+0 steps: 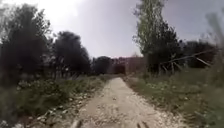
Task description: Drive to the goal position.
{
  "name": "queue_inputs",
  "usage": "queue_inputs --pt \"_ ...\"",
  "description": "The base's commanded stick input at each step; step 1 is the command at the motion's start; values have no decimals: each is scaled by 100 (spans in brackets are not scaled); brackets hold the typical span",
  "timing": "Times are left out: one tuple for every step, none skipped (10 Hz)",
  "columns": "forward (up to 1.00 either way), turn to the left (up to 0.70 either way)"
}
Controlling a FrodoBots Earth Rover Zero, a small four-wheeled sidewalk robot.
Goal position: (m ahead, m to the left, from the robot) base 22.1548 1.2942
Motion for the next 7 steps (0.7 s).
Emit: queue_inputs --pt "100 -39" --pt "100 -23" --pt "100 -4" --pt "100 0" --pt "100 0" --pt "100 0" --pt "100 0"
